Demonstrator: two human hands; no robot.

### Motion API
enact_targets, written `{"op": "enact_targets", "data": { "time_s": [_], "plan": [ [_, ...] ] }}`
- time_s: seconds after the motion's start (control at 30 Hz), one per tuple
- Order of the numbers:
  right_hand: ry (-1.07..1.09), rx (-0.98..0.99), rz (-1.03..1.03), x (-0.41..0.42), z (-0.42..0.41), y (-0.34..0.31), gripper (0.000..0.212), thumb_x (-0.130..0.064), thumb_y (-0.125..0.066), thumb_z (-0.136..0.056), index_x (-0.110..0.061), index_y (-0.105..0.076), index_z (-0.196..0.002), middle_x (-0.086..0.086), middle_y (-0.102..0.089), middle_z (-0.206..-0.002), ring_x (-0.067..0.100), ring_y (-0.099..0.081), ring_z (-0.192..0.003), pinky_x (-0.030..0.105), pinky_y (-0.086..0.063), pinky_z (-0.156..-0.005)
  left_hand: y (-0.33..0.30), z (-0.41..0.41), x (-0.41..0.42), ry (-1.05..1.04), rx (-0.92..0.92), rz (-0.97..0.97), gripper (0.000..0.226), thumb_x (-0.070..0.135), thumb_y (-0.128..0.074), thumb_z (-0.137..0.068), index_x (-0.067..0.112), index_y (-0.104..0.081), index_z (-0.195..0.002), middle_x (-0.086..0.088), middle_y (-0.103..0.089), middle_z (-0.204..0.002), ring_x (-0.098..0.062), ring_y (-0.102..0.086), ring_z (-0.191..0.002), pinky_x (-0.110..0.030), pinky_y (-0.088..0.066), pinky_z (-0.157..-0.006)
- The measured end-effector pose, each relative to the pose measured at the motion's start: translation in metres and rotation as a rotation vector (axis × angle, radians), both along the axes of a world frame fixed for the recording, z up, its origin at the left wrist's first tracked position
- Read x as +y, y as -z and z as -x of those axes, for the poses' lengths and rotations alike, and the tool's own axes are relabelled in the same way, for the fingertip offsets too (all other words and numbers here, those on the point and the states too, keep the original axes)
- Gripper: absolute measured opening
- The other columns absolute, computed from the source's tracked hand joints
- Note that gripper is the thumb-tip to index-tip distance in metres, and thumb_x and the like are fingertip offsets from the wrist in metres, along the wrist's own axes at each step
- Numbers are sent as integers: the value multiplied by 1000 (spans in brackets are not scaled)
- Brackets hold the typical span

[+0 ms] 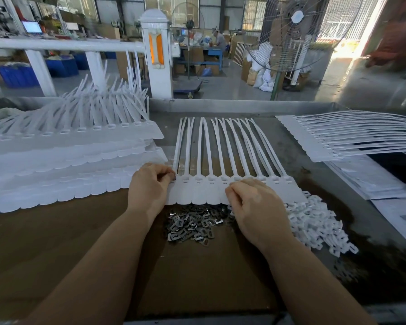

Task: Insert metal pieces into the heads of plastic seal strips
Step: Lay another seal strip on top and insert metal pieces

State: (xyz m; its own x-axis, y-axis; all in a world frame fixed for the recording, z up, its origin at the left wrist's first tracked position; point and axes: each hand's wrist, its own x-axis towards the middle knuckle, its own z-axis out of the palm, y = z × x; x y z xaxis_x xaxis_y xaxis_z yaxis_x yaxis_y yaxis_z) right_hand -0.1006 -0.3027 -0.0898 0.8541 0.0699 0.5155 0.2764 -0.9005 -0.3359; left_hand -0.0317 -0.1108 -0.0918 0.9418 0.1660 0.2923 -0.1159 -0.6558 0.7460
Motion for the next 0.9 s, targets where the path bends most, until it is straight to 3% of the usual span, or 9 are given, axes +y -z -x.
{"op": "enact_targets", "data": {
  "time_s": [0.2,0.47,0.7,0.9],
  "plan": [
    [0,-13,-8,1,0,0,23,-18,-52,-93,-7,-66,-78,4,-66,-81,22,-58,-79,36,-48,-76,0,2,0,-19,-5,-3,15,18,-58,-92,12,-71,-98,-2,-62,-104,-10,-49,-88,-16,-31,-74],
    [7,-23,-10,1,0,1,22,-18,-53,-92,-7,-67,-80,4,-68,-83,22,-60,-80,36,-48,-77,-2,6,1,-28,-31,7,15,17,-60,-91,14,-72,-100,1,-57,-100,-7,-47,-84,-8,-28,-71],
    [8,-29,-9,1,0,1,21,-18,-54,-92,-7,-67,-80,4,-67,-82,22,-60,-80,36,-49,-77,-2,7,2,-39,-22,20,18,18,-58,-92,15,-71,-104,-4,-62,-110,-7,-48,-89,-17,-33,-80],
    [10,-31,-9,0,0,1,21,-18,-54,-92,-7,-67,-79,4,-68,-83,22,-60,-80,36,-49,-78,-4,8,0,-34,-28,-2,16,18,-59,-91,16,-71,-101,-1,-61,-107,-4,-48,-81,-9,-31,-71]
  ]
}}
